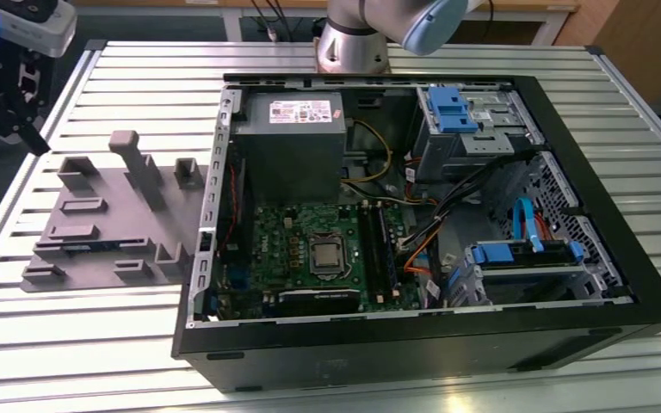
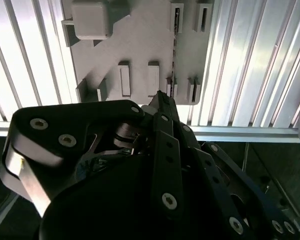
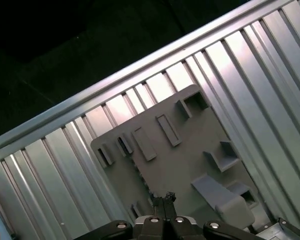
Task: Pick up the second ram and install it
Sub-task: 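Pick up the second ram and move it above second insertion slot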
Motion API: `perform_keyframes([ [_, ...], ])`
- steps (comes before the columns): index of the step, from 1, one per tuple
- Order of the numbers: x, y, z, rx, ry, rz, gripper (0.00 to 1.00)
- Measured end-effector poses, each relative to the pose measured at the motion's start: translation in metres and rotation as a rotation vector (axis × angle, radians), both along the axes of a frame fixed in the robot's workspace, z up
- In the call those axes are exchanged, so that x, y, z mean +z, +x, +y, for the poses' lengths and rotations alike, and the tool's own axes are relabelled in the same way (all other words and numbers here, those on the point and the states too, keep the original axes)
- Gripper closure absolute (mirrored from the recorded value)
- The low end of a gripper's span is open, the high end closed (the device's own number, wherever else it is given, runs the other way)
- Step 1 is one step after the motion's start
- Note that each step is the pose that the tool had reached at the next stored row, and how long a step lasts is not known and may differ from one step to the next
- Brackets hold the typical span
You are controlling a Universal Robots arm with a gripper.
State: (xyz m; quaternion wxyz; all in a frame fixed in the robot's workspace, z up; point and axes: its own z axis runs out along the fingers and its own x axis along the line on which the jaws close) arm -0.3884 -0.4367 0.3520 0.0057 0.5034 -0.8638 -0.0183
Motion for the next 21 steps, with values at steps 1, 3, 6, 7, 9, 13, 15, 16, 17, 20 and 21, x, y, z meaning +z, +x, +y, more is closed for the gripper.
perform_keyframes([
  [1,0.0000,-0.0001,0.0000,0.011,-0.0001,0.0000,0.89],
  [3,-0.0001,-0.0002,0.0000,0.031,-0.0001,0.0000,0.89],
  [6,-0.0002,-0.0006,0.0000,0.062,-0.0001,0.0000,0.89],
  [7,-0.0003,-0.0006,0.0000,0.072,-0.0001,0.0000,0.89],
  [9,-0.0004,-0.0007,0.0000,0.093,0.0000,-0.0001,0.89],
  [13,-0.0005,-0.0010,0.0000,0.135,-0.0001,0.0000,0.89],
  [15,-0.0006,-0.0011,0.0000,0.159,0.0000,-0.0001,0.89],
  [16,-0.0006,-0.0011,0.0000,0.170,-0.0001,-0.0001,0.89],
  [17,-0.0007,-0.0012,0.0000,0.182,-0.0001,0.0000,0.89],
  [20,-0.0008,-0.0014,0.0000,0.213,-0.0001,0.0000,0.89],
  [21,-0.0009,-0.0015,0.0000,0.224,-0.0001,0.0000,0.89],
])
